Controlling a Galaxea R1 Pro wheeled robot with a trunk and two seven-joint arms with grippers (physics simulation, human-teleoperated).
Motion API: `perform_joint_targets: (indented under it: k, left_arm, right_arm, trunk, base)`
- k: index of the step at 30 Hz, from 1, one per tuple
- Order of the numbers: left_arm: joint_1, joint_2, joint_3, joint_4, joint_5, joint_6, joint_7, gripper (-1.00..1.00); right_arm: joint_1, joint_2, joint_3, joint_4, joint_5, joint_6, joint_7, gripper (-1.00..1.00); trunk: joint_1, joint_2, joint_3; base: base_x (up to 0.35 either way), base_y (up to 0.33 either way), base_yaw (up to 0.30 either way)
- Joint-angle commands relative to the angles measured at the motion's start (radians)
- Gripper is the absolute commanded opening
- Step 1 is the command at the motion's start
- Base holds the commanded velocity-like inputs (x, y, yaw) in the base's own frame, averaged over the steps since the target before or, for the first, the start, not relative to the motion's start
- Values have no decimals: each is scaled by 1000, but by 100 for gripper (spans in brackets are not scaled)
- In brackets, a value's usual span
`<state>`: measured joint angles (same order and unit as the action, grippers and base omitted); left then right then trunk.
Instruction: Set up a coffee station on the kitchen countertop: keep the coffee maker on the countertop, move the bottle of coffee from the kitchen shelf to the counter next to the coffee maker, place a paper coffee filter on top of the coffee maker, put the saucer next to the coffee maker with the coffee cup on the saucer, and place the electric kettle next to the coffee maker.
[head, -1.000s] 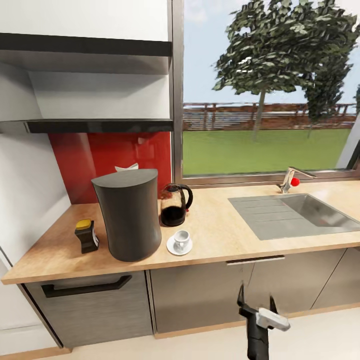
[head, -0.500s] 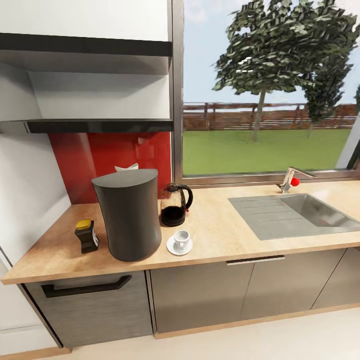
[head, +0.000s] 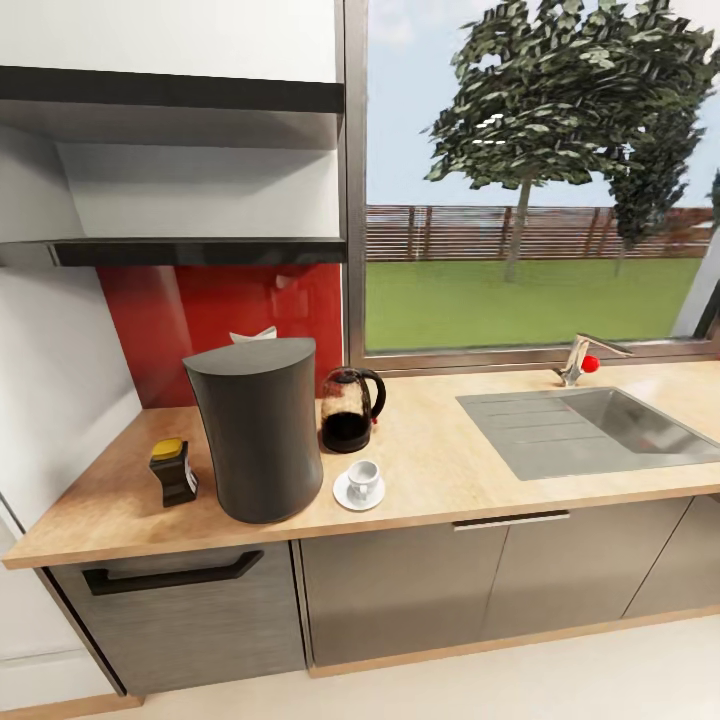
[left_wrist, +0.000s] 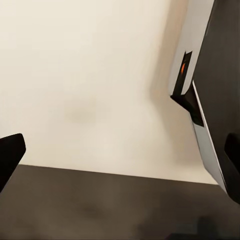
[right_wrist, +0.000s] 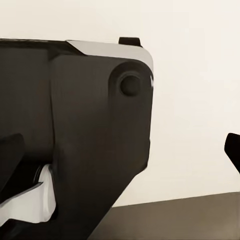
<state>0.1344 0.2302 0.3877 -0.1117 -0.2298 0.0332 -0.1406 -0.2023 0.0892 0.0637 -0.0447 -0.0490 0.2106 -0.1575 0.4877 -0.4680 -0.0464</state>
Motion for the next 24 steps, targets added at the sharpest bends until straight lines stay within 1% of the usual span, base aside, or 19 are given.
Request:
perform_joint_targets:
  k: [1, 7, 14, 21, 23, 24]
  left_arm:
    - [1, -1, 8, -3, -9, 4, -5, 100]
    - [1, -1, 8, -3, -10, 5, -5, 100]
    - [1, -1, 8, -3, -10, 5, -4, 100]
    - [1, 0, 7, -3, -9, 6, -4, 100]
    - [1, 0, 7, -3, -9, 5, -5, 100]
    - [1, 0, 7, -3, -9, 5, -5, 100]
  right_arm:
    - [0, 0, 7, -2, -5, 10, -4, 100]
    - [0, 0, 7, -4, -5, 31, -5, 100]
    - [0, -9, 13, 0, 0, 9, -7, 100]
    - [0, -14, 12, -2, -1, -189, -7, 100]
    - [0, -13, 12, -3, -1, -260, -7, 100]
    - [0, -13, 12, -3, -2, -275, -7, 100]
  trunk:
    - [1, -2, -2]
    - [1, -2, -2]
    - [1, -2, -2]
    - [1, -2, -2]
    - [1, -2, -2]
    - [1, -2, -2]
  base:
    - [0, 0, 0]
    - [0, 0, 0]
    - [0, 0, 0]
    - [0, 0, 0]
    - [0, 0, 0]
    - [0, 0, 0]
